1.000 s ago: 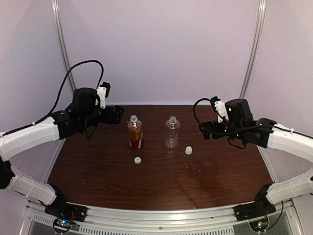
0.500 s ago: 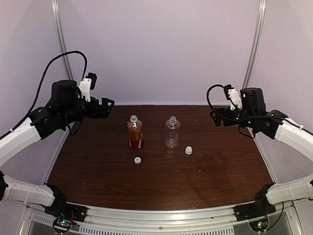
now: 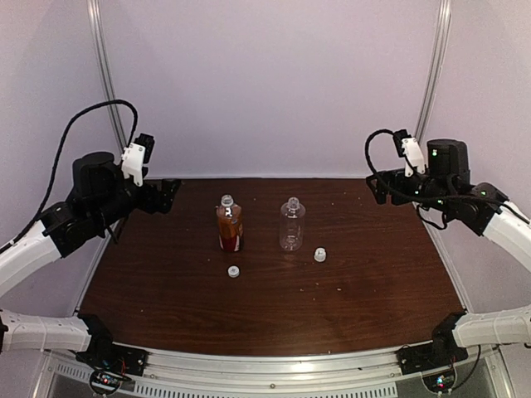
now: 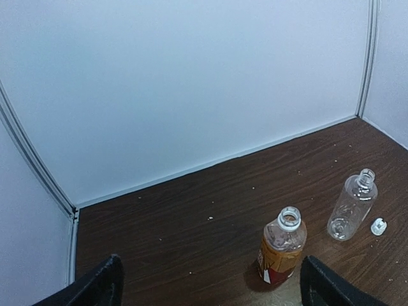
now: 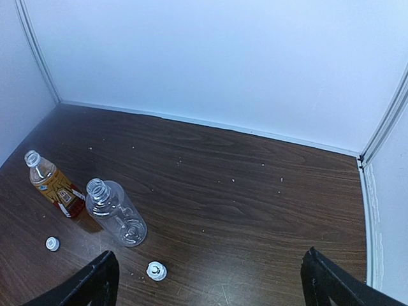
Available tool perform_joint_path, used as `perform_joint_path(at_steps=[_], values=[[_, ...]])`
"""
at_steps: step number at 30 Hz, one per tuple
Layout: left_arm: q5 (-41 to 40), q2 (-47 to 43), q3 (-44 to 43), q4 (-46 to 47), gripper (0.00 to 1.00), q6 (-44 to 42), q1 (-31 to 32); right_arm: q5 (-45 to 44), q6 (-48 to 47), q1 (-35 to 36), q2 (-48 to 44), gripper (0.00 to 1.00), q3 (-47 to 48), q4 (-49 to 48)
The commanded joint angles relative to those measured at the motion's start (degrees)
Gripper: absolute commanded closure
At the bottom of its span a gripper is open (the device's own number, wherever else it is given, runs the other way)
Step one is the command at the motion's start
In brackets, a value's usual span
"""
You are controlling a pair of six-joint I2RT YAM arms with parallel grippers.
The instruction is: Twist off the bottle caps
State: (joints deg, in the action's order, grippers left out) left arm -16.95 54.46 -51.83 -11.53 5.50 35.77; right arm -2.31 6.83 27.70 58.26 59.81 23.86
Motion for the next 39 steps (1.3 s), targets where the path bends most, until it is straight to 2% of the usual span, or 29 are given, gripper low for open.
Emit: perform_joint_path(at_steps=[1, 9, 18, 39], values=[[-0.3, -2.1, 0.2, 5.6, 0.02, -2.9, -0.4, 0.8, -1.5, -0.2, 0.1, 0.00, 1.1, 1.0], [-1.6, -2.2, 4.4, 7.9, 0.02, -4.2, -0.5, 1.5, -2.1, -0.2, -2.2, 0.00, -2.7, -2.9], [1.0, -1.7, 5.3, 8.3, 0.02, -3.5, -0.6, 1.3, -1.5, -0.2, -1.2, 0.00, -3.2, -2.9], [-0.3, -1.3, 5.3, 8.1, 0.02, -2.3, -1.4, 1.5, -1.4, -0.2, -1.6, 0.00, -3.9, -2.3]])
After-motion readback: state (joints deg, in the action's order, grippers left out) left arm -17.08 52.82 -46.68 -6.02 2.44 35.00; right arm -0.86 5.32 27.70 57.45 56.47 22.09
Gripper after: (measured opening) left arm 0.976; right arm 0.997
